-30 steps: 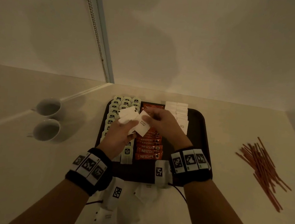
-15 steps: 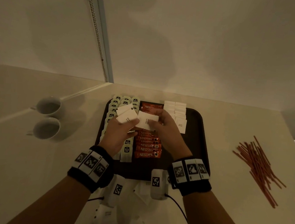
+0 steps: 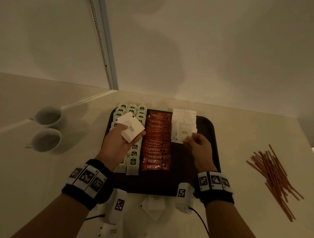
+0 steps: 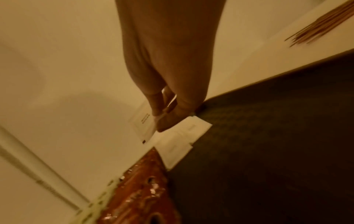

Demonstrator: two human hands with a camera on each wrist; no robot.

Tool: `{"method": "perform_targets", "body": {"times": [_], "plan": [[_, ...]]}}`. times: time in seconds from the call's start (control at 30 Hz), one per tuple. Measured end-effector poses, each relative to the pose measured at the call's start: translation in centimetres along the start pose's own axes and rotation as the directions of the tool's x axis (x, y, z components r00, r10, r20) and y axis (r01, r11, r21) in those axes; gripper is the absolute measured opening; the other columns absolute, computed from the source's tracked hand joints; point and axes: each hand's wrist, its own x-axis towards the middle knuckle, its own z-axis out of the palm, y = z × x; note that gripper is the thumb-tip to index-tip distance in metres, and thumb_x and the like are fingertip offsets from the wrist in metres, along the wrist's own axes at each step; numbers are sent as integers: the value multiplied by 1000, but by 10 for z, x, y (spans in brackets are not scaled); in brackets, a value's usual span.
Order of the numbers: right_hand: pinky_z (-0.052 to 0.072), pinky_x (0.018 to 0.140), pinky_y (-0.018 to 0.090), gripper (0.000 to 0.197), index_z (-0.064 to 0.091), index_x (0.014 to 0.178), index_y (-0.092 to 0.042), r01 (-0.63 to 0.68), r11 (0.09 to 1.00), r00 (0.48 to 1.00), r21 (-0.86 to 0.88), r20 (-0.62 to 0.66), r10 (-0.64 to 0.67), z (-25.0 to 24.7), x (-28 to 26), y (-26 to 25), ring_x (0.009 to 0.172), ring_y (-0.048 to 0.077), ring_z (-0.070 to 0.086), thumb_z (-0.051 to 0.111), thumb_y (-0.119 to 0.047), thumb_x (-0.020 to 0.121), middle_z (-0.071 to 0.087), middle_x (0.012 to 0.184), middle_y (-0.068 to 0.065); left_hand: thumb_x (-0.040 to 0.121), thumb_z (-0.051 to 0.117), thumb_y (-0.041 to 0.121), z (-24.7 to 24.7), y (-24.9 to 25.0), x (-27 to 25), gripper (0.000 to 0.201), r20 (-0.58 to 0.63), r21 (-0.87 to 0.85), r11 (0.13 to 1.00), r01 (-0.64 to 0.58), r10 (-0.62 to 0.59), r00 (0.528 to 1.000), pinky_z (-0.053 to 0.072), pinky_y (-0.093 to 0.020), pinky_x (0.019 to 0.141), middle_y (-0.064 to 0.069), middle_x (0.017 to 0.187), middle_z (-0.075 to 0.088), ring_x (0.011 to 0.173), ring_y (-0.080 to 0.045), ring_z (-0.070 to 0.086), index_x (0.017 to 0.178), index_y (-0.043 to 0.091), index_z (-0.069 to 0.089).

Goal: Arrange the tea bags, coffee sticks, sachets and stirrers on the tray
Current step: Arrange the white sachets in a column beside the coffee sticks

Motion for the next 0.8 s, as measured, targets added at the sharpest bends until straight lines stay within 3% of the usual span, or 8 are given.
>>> {"method": "perform_targets", "body": {"times": [0.1, 0.23, 0.4, 0.53, 0.7, 0.8], "plan": [[54, 84, 30, 22, 59, 111, -8, -59, 988, 996, -140, -79, 48, -7, 15, 18, 99, 17, 61, 61, -10, 89, 62, 114, 8, 98, 36, 8, 1, -1, 1, 34, -8, 23, 1000, -10, 10, 1000, 57, -31, 76, -14, 104, 65, 87, -35, 66, 131, 11, 46], [53, 90, 36, 21, 61, 109, -8, -97, 970, 994, -221, -69, 83, -3, 25, 27, 90, 13, 60, 62, -11, 88, 63, 111, 7, 98, 37, 7, 4, -2, 1, 33, -28, 25, 1000, -16, 16, 999, 54, -35, 81, -15, 105, 63, 93, -37, 63, 130, 11, 45], [50, 95, 42, 27, 62, 113, -11, -97, 936, 995, -339, -65, 80, 6, 31, 28, 107, 21, 58, 64, -16, 87, 62, 117, 7, 98, 38, 7, 4, 0, 2, 31, -43, -5, 1000, -2, 2, 999, 56, -36, 78, -15, 106, 63, 89, -35, 65, 128, 12, 46], [46, 99, 37, 28, 63, 114, -8, -65, 891, 996, -449, -80, 32, 11, 33, 28, 112, 22, 56, 64, -17, 88, 62, 118, 9, 97, 37, 9, 0, 1, 2, 34, -22, -66, 998, 2, -3, 1000, 60, -34, 69, -17, 115, 60, 98, -39, 62, 129, 15, 48], [47, 96, 33, 28, 63, 110, -7, -71, 860, 991, -506, -134, 4, 14, 35, 31, 109, 22, 57, 64, -22, 87, 63, 114, 9, 98, 34, 9, 1, 1, 3, 26, -18, -82, 997, -12, 11, 1000, 59, -33, 71, -14, 106, 64, 78, -31, 72, 113, 17, 54], [47, 82, 28, 21, 61, 98, -4, -52, 821, 989, -569, -145, -38, 15, 33, 31, 97, 22, 60, 64, -23, 87, 63, 101, 10, 99, 34, 6, 5, 1, 3, 26, -7, -47, 999, -22, 22, 1000, 60, -31, 69, -10, 104, 64, 80, -27, 70, 106, 20, 55]]}}
